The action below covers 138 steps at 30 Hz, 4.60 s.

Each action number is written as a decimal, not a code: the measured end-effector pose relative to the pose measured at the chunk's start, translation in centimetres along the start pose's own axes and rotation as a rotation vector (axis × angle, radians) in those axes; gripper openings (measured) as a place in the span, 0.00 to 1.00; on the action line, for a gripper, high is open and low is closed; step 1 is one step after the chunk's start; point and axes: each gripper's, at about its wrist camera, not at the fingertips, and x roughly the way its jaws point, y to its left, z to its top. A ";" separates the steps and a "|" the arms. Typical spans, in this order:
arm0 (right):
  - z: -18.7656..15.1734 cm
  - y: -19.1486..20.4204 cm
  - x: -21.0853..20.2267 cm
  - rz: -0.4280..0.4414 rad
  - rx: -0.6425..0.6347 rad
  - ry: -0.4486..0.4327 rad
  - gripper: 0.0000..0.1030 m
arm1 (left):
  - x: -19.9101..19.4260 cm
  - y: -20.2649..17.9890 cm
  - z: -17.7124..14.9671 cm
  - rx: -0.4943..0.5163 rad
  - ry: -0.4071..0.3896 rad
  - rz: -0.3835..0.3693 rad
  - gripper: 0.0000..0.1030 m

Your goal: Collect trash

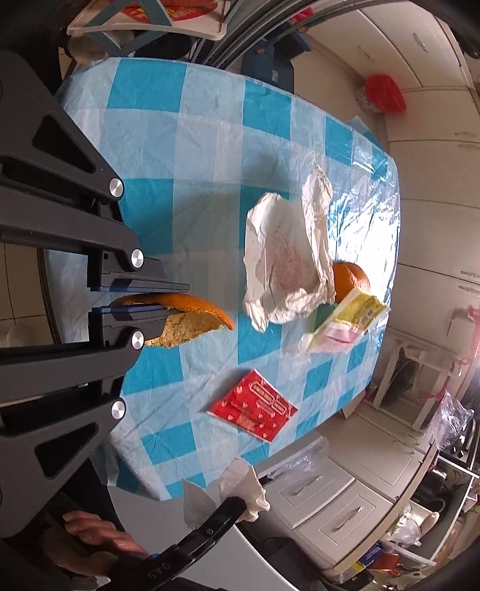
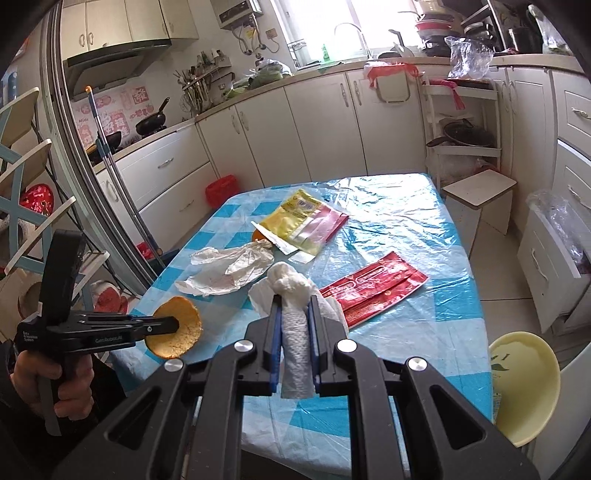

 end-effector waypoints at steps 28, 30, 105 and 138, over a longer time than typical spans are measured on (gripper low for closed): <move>-1.4 -22.0 -2.5 -0.446 0.248 0.322 0.15 | 3.3 -19.7 3.1 0.136 -0.004 -0.270 0.05; -2.0 -24.0 -2.2 -0.446 0.305 0.350 0.15 | 4.3 -21.2 3.1 0.152 0.009 -0.276 0.04; 3.4 -2.9 -6.3 -0.393 0.009 -0.303 0.93 | -14.7 5.8 0.8 -0.130 -0.618 0.176 0.92; 3.6 -2.8 -6.1 -0.380 -0.007 -0.293 0.93 | -13.4 5.7 1.6 -0.093 -0.515 0.194 0.92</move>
